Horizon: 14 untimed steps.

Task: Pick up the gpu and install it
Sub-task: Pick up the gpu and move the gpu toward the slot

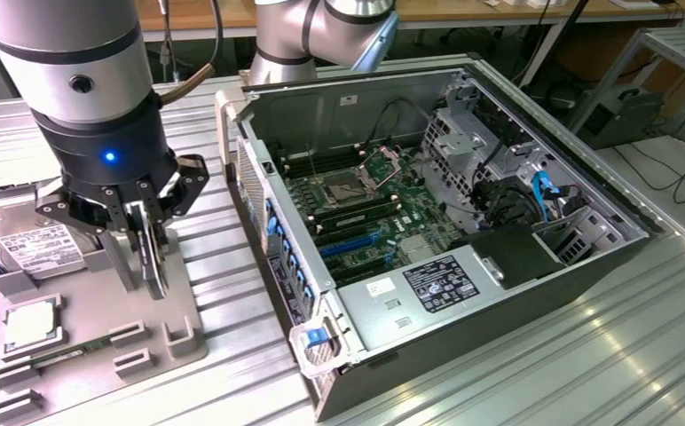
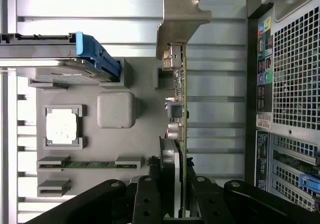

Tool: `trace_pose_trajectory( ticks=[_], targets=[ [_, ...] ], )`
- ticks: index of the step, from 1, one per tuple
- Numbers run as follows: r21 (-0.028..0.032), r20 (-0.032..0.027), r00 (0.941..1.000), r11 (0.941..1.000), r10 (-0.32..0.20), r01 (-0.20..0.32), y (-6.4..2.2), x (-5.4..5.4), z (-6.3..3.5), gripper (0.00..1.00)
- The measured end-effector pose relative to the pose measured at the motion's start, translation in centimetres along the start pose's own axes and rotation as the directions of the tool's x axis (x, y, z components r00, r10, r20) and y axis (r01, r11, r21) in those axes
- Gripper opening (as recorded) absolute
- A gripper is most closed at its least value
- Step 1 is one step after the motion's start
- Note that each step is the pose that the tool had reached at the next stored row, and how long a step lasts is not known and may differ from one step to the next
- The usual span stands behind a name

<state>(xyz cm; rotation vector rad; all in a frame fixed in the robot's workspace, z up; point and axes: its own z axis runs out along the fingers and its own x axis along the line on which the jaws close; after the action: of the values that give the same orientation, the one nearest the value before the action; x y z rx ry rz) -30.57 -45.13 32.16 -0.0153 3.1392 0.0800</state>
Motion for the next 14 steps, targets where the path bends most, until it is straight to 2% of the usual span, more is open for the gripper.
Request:
trace_pose_trajectory(
  ticks=[10, 14],
  targets=[
    [-0.0001, 0.0001, 1.0, 1.0, 0.0, 0.0, 0.03, 0.0, -0.56, 0.28],
    [0.0, 0.0, 1.0, 1.0, 0.0, 0.0, 0.05, 0.0, -1.06, 0.28]
  ],
)
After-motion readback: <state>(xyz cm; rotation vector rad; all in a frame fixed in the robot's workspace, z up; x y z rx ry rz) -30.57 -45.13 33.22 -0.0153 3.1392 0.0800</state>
